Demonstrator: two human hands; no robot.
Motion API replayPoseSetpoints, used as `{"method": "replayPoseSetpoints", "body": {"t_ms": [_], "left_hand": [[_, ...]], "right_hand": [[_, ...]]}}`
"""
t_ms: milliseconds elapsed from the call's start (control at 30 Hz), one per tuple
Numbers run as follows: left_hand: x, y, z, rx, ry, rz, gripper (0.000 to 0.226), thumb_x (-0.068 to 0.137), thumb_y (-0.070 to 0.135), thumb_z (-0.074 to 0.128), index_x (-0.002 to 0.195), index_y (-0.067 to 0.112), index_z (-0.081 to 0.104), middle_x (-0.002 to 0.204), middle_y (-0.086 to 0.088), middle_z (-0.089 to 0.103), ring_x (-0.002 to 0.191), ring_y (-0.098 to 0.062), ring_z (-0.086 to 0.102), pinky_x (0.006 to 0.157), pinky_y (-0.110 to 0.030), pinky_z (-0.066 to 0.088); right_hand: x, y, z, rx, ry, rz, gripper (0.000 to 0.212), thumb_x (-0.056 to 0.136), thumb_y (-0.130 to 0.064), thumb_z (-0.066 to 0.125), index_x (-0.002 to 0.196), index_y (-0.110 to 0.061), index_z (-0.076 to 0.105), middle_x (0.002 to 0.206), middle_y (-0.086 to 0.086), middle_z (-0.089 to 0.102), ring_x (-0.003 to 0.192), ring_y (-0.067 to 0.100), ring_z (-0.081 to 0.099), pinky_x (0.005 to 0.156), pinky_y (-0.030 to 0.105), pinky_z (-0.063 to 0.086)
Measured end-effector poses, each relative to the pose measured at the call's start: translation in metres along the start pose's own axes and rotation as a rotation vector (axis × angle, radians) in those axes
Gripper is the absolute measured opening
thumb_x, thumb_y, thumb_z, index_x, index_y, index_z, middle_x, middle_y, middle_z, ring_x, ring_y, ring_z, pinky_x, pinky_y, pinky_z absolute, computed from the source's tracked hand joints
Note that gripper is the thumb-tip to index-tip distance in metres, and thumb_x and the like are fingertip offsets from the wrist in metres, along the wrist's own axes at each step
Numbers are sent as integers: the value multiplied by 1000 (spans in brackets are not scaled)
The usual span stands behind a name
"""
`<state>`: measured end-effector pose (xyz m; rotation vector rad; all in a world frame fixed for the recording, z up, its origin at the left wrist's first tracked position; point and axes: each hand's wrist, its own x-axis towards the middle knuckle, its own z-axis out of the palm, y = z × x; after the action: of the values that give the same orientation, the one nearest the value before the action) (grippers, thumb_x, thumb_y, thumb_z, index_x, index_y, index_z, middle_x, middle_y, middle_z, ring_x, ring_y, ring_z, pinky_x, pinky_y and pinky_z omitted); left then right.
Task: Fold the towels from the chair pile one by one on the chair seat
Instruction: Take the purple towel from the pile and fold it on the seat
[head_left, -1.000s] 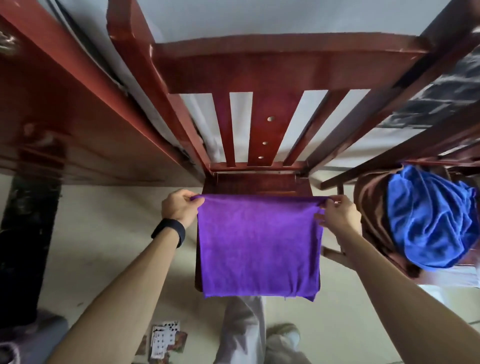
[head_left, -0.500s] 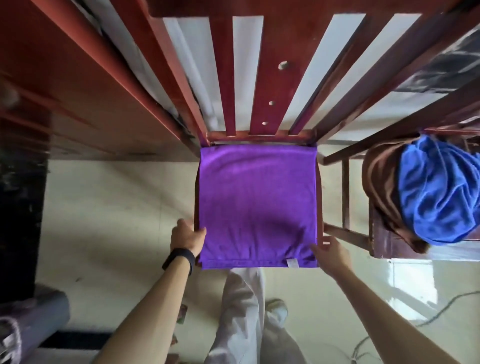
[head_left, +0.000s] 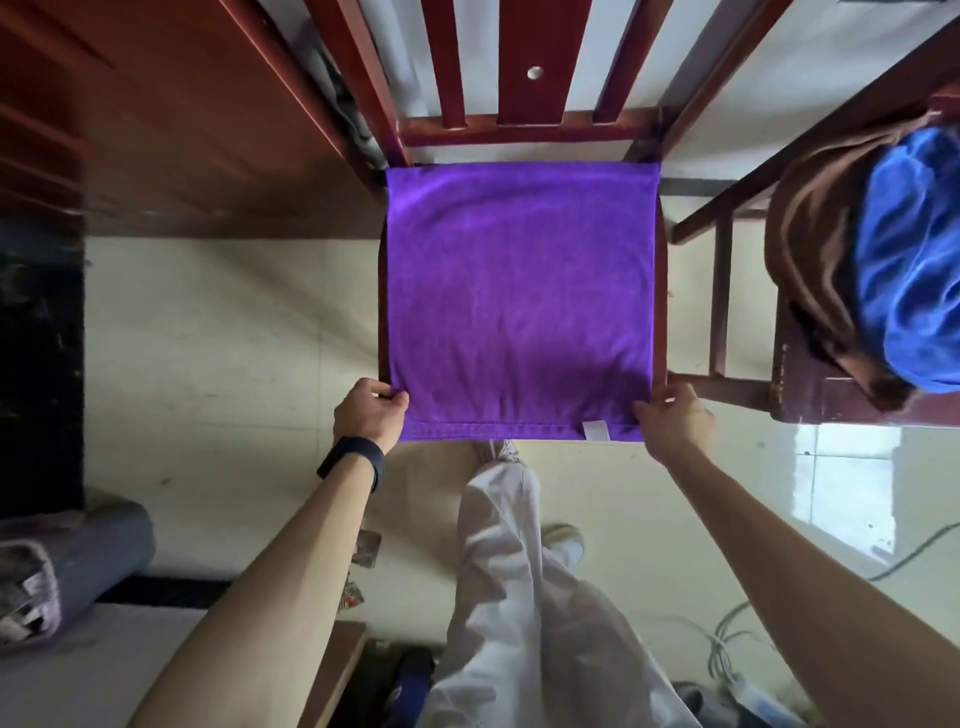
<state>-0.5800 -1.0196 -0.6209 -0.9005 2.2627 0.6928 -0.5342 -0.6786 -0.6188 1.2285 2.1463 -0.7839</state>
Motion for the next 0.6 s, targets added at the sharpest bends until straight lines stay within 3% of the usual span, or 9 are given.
{"method": "replayPoseSetpoints", "body": {"t_ms": [200, 300, 400, 533, 600], "left_hand": [[-11, 3, -15, 52, 31, 36, 9, 88, 37, 61, 91, 28, 61, 94, 0, 70, 92, -27, 65, 75, -29, 48], [-19, 4, -21, -99, 53, -9, 8, 86, 33, 65, 86, 26, 62, 94, -4, 72, 93, -27, 67, 85, -32, 53], [-27, -9, -17, -151, 32, -46, 8, 83, 34, 68, 82, 27, 64, 94, -4, 74, 91, -27, 69, 88, -35, 54], [-30, -26, -1, -145, 4, -50, 10, 84, 35, 69, 80, 28, 63, 95, -4, 74, 90, -30, 70, 87, -38, 55], [-30, -28, 9, -107, 1, -44, 8, 87, 33, 66, 85, 26, 63, 98, -6, 74, 96, -30, 67, 87, -35, 53]], "right_hand": [[-11, -3, -14, 135, -29, 42, 31, 94, -30, 60, 120, -14, 68, 115, 13, 71, 113, 35, 62, 94, 37, 46], [-13, 4, -24, 216, -14, 43, 32, 78, -50, 52, 98, -29, 65, 95, 8, 75, 98, 35, 69, 92, 46, 54], [-8, 23, -22, 264, -19, 36, 14, 83, -41, 50, 87, -29, 55, 75, 6, 73, 82, 35, 72, 84, 54, 57], [-8, 34, -11, 190, -12, 6, 24, 83, -45, 51, 94, -26, 59, 82, 4, 74, 88, 36, 71, 85, 52, 56], [-8, 32, -3, 142, -29, 19, 26, 91, -38, 57, 107, -19, 62, 92, 6, 76, 97, 35, 69, 89, 43, 53]]}}
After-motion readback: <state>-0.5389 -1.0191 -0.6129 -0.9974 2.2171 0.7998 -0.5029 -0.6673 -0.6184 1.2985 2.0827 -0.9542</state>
